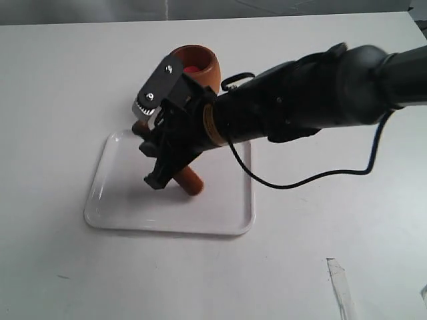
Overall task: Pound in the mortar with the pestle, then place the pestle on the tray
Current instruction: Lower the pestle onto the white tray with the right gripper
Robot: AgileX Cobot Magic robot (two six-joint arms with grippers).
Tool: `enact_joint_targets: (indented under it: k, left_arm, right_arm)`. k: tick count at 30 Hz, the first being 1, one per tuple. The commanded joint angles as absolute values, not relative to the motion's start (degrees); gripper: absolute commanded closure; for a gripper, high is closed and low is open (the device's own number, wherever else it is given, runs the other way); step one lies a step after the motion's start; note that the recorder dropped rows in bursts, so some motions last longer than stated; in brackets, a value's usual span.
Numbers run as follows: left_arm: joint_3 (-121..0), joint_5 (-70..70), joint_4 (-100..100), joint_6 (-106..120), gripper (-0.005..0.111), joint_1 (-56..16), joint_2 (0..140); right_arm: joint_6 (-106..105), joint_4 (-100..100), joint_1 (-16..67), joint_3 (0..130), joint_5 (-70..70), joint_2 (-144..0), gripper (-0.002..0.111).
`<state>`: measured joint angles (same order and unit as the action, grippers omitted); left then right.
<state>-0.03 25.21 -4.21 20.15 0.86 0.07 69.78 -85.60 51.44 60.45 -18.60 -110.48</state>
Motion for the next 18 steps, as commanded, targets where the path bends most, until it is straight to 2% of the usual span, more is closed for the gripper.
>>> enact_joint_targets:
  k: [1,14,18]
  left_arm:
    - [0.0,25.0,-3.8,19.7,0.107,0.4,0.0]
    - [0.0,25.0,-3.8,19.7,0.107,0.4,0.0]
    - [0.0,25.0,-3.8,19.7,0.107,0.4,0.0]
  right_arm:
    - [71.5,-86.7,51.5,60.4,-18.8,-114.4,0.108]
    - [73.5,-86.9,51.5,60.4,-18.8,-117.2,0.108]
    - [73.9,-87.5,51.5,60.4,-18.8,-118.2,0.097]
